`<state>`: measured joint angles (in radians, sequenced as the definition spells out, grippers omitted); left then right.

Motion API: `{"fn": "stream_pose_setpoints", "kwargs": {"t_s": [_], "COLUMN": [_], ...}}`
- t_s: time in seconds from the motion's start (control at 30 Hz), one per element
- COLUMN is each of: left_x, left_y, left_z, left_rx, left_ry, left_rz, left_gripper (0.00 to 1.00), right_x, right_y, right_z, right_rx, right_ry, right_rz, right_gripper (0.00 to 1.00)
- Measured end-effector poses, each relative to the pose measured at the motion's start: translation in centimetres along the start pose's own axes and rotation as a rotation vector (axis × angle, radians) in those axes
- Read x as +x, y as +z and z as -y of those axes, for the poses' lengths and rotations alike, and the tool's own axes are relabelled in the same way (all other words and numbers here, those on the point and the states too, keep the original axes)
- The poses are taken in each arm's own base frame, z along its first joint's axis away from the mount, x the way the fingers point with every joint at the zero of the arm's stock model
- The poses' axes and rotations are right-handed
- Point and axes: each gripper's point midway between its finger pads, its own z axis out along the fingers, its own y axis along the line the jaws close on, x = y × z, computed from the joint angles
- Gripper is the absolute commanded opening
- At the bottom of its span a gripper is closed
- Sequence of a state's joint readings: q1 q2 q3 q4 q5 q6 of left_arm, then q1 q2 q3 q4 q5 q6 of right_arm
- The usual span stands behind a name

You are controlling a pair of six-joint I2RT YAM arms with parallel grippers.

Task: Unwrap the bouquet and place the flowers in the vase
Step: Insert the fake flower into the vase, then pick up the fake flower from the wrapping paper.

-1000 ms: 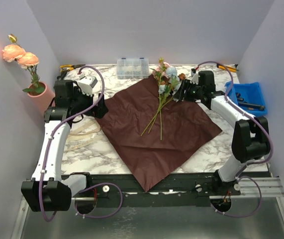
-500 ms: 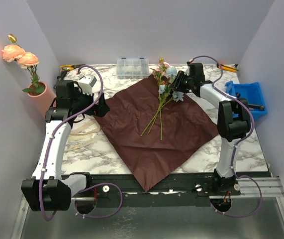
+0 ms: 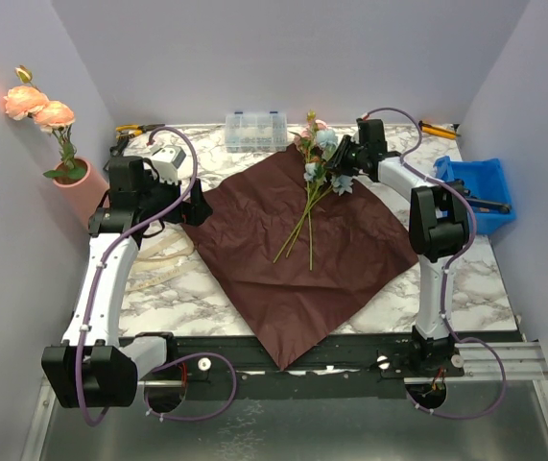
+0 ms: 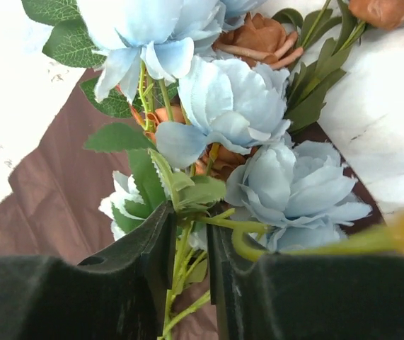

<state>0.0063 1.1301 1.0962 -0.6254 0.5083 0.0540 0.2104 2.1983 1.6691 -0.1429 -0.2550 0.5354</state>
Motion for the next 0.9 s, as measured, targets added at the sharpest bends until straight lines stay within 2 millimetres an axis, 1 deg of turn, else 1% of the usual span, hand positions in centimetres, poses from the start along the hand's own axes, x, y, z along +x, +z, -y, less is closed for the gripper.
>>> {"fn": "stream_pose_setpoints", "kwargs": {"t_s": [0.1, 0.13, 0.27, 0.4, 0.5, 0.67, 0.73, 0.8, 0.9], "left_x": [-0.1, -0.2, -0.3, -0.4, -0.5, -0.6, -0.6, -0.6, -0.6], "left_y": [-0.2, -0.2, -0.4, -0.5, -0.7, -0.8, -0.8, -0.8, -0.8], "left_z": [0.1, 0.1, 0.3, 0.3, 0.4, 0.5, 0.5, 0.5, 0.6], "left_rx": [0.0, 0.0, 0.0, -0.001, -0.001, -0.001, -0.001, -0.001, 0.0], "left_ry": [0.001, 0.0, -0.001, -0.003, -0.001, 0.0, -0.004, -0.007, -0.013], "left_rz": [0.006, 0.008, 0.015, 0.019, 0.026, 0.031, 0.031, 0.032, 0.033], "left_gripper": [0.99, 0.99, 0.99, 0.99, 0.99, 0.99, 0.99, 0.99, 0.99], "right_x": [0.2, 0.3, 0.8, 0.5, -0.8, -3.9, -4.7, -4.8, -3.9], "right_y": [0.0, -0.1, -1.1, -3.5, -6.2, -10.9, -12.5, -14.0, -15.6], "right_z": [-0.1, -0.1, -0.4, -1.5, -3.5, -7.9, -9.5, -11.0, -12.7], "right_rx": [-0.004, -0.007, -0.011, -0.035, -0.089, -0.225, -0.292, -0.363, -0.476], "right_ry": [0.018, 0.023, 0.032, 0.024, 0.006, -0.066, -0.102, -0.134, -0.162], "right_rz": [-0.006, -0.01, -0.018, -0.001, 0.039, 0.152, 0.189, 0.212, 0.208], "right_gripper": [0.02, 0.0, 0.0, 0.0, 0.0, 0.0, 0.0, 0.0, 0.01]}}
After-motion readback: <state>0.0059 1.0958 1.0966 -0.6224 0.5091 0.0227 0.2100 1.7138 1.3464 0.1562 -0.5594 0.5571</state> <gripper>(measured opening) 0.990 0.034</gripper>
